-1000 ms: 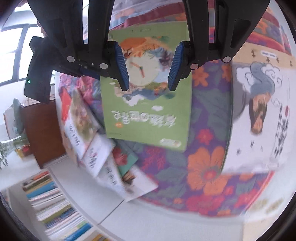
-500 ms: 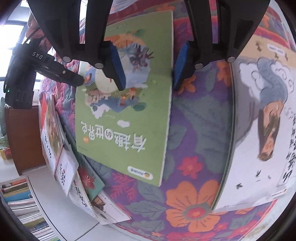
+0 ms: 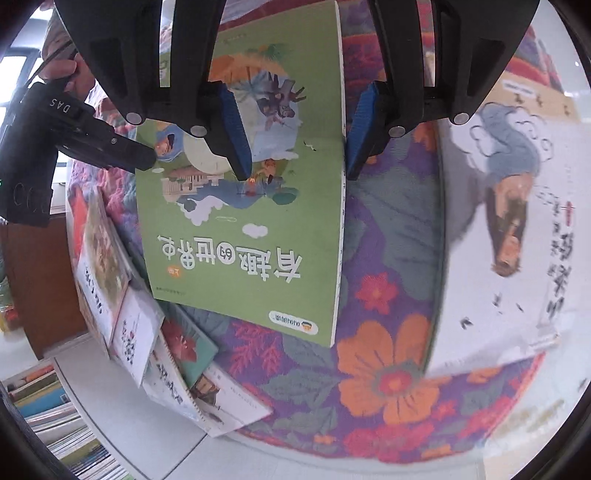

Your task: Organize books

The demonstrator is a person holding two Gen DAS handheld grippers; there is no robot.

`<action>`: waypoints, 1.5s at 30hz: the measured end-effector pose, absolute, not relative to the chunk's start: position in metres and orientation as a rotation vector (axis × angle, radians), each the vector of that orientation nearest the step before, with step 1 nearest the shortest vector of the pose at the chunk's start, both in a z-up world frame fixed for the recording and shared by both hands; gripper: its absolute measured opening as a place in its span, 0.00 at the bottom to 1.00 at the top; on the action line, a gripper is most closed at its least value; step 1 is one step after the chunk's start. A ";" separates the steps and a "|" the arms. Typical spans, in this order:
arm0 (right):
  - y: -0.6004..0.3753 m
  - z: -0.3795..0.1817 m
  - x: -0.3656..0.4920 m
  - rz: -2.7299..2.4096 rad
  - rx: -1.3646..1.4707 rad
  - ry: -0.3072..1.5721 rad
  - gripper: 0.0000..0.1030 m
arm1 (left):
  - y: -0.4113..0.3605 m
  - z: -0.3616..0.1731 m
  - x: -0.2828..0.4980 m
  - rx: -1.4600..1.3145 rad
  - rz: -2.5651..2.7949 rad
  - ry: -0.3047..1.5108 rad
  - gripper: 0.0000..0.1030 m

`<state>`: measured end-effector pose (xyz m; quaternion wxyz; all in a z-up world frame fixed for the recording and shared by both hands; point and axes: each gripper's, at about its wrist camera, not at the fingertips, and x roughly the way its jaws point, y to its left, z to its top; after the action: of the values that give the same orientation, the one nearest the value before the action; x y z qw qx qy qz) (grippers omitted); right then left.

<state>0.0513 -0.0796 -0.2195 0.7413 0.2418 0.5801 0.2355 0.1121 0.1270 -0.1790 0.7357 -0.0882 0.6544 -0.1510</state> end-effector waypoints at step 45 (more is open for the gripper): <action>0.019 -0.234 0.083 0.510 0.636 1.327 0.14 | 0.293 -0.169 0.119 -0.301 -0.177 1.378 0.45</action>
<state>0.0828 0.0189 -0.2342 0.7118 0.2868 0.5985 0.2300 0.1189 0.2934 -0.1692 0.7580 -0.1380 0.6323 -0.0811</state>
